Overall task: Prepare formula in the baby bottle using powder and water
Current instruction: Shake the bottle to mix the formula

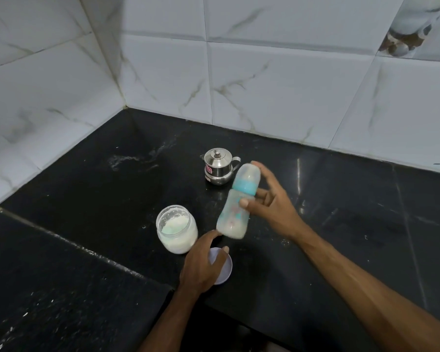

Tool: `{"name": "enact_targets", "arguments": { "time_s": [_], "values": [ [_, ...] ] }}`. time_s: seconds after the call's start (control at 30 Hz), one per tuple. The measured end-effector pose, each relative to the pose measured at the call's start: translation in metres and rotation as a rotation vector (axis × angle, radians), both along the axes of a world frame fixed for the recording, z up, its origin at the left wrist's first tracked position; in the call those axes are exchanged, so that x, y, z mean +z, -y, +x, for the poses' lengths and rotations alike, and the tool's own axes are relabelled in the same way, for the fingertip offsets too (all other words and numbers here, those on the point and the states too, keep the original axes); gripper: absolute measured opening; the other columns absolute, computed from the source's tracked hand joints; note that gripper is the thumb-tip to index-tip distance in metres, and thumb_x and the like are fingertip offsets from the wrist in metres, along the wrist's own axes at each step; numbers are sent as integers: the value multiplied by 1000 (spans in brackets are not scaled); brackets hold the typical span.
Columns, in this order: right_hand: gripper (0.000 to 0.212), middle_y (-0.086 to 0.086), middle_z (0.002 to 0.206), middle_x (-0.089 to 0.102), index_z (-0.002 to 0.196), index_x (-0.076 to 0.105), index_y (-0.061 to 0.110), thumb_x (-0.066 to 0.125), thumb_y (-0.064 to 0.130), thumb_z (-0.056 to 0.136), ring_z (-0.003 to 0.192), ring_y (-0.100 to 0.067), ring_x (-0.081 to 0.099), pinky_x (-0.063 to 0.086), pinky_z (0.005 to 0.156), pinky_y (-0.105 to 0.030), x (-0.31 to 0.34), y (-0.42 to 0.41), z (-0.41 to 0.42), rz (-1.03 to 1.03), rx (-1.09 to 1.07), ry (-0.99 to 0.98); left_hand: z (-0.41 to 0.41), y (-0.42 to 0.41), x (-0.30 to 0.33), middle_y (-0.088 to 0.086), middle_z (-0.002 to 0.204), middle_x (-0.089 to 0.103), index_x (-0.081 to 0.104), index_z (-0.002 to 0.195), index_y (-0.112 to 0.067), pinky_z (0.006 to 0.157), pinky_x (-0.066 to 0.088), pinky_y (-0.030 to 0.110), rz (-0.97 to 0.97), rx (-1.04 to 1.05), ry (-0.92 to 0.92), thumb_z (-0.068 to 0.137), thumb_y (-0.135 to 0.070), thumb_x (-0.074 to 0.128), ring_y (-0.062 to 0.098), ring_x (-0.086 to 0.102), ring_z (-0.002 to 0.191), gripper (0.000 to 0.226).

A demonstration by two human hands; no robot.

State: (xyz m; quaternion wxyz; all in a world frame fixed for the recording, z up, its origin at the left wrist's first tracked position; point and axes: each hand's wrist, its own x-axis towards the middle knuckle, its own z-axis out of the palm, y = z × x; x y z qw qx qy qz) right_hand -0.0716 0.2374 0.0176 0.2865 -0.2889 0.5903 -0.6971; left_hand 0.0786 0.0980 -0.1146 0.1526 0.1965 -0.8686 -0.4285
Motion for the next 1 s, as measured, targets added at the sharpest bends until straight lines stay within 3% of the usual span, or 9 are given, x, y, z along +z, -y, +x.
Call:
{"name": "enact_targets", "arguments": {
  "time_s": [0.13, 0.3, 0.47, 0.63, 0.8, 0.87, 0.93, 1.0],
  "values": [
    [76, -7, 109, 71, 146, 26, 24, 67, 16, 82, 102, -30, 69, 59, 77, -46, 5, 2, -16, -211, -290, 185, 0, -1, 2, -22, 128, 57, 55, 129, -29, 101, 38, 15, 31, -28, -28, 87, -51, 54, -5, 50, 121, 48],
    [78, -16, 116, 68, 144, 29, 31, 69, 8, 80, 103, -30, 69, 58, 75, -38, -3, 1, 2, 14, 23, 12, 0, -1, 1, -13, 120, 61, 58, 123, -22, 91, 37, 11, -6, 18, 6, 90, -45, 60, -1, 53, 110, 41],
    [75, -6, 106, 72, 147, 25, 23, 65, 16, 85, 99, -28, 70, 59, 76, -44, 7, 2, -24, -232, -329, 162, 1, -1, 3, -20, 128, 57, 55, 130, -28, 101, 38, 15, 22, -27, -32, 88, -50, 54, -4, 50, 122, 47],
    [82, -17, 118, 66, 147, 25, 25, 68, 6, 80, 104, -30, 69, 58, 77, -38, -2, -2, -3, 32, 48, -8, 0, -1, 2, -20, 124, 56, 56, 128, -25, 93, 33, 5, -5, 14, 1, 87, -52, 55, -5, 50, 114, 49],
    [78, -9, 109, 71, 145, 28, 26, 73, 21, 82, 101, -29, 70, 59, 75, -42, 5, -2, -25, -229, -313, 178, 1, -2, 3, -22, 128, 56, 55, 129, -30, 100, 38, 15, 16, -15, -30, 87, -51, 53, -5, 50, 121, 47],
    [84, -11, 111, 71, 146, 27, 26, 76, 25, 78, 102, -30, 69, 58, 75, -42, 2, -2, -19, -162, -235, 143, 0, -2, 3, -22, 127, 57, 56, 128, -28, 99, 37, 11, 12, -7, -26, 87, -51, 54, -6, 50, 119, 47],
    [85, -15, 116, 68, 147, 25, 26, 74, 15, 79, 105, -31, 68, 58, 79, -43, -4, -1, -4, -1, -22, 40, 0, -2, 3, -21, 123, 57, 56, 127, -26, 92, 33, 3, 4, 5, -6, 88, -48, 56, -7, 50, 112, 45],
    [83, -14, 118, 67, 147, 25, 27, 70, 9, 79, 106, -29, 68, 58, 81, -43, -7, 0, -1, 57, 59, -10, 0, -2, 6, -20, 122, 57, 56, 128, -25, 89, 32, 4, -2, 15, 9, 90, -44, 59, -6, 50, 110, 42]
  ]
}}
